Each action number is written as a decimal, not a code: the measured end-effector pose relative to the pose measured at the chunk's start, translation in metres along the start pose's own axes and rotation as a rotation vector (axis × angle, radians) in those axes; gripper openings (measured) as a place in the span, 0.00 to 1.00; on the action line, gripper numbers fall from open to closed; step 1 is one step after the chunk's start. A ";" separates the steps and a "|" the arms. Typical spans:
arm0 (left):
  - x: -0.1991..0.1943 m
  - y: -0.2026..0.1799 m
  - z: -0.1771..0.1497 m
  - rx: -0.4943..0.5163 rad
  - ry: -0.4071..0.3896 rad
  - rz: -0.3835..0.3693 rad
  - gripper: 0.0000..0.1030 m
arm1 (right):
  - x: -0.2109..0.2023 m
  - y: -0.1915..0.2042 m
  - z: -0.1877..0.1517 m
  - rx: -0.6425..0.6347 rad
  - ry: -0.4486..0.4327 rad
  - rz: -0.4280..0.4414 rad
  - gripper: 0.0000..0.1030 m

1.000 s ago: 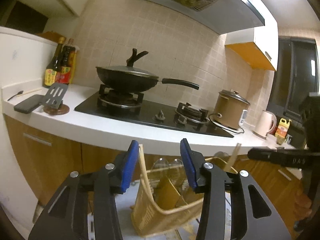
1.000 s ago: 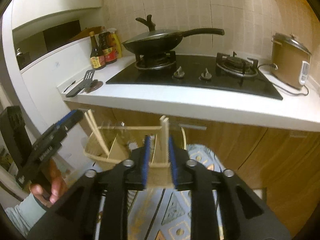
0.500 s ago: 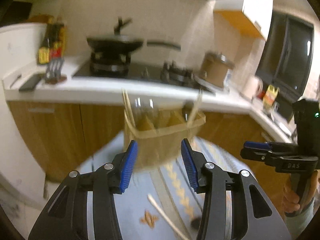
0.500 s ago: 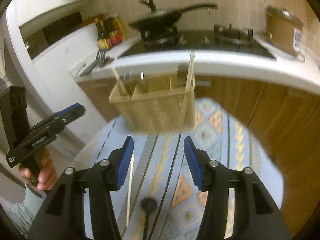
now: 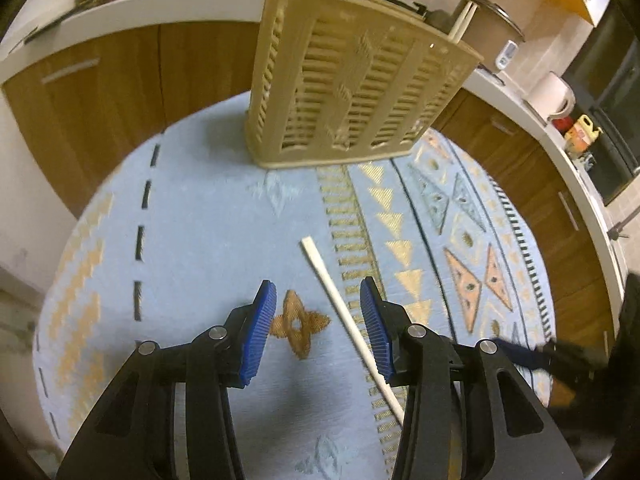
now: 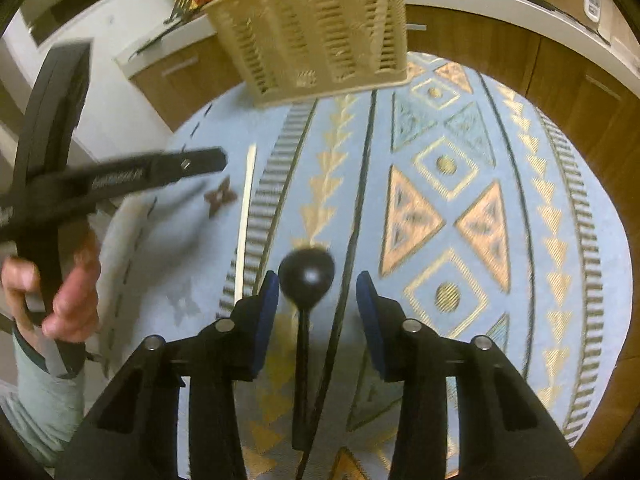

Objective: Organize utensils
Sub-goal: 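Grasp a wooden chopstick with the left gripper while the right gripper grasps the black spoon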

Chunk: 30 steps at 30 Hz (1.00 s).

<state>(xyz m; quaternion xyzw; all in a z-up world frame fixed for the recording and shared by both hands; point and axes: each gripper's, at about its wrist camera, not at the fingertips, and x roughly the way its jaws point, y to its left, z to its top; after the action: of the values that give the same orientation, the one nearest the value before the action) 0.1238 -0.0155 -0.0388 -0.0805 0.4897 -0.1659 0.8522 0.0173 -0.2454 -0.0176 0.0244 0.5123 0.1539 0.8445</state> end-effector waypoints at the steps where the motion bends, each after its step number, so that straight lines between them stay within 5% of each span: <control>1: 0.003 -0.001 -0.002 0.000 0.000 0.005 0.38 | 0.001 0.003 -0.004 -0.005 -0.004 -0.005 0.36; 8: 0.013 -0.015 -0.009 0.014 -0.010 0.052 0.32 | 0.005 0.012 -0.017 -0.042 -0.024 -0.066 0.34; 19: 0.028 -0.039 -0.019 0.090 -0.037 0.159 0.19 | 0.013 0.022 -0.029 -0.109 -0.057 -0.182 0.13; 22: 0.028 -0.041 -0.022 0.112 -0.051 0.196 0.08 | 0.013 0.020 -0.028 -0.101 -0.065 -0.197 0.07; 30: 0.020 -0.035 -0.028 0.165 -0.020 0.134 0.03 | 0.009 0.006 -0.020 -0.012 -0.074 -0.178 0.06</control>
<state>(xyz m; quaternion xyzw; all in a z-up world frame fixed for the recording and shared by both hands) 0.1020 -0.0545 -0.0587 0.0214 0.4700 -0.1475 0.8700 0.0029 -0.2398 -0.0336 -0.0206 0.4802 0.0804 0.8732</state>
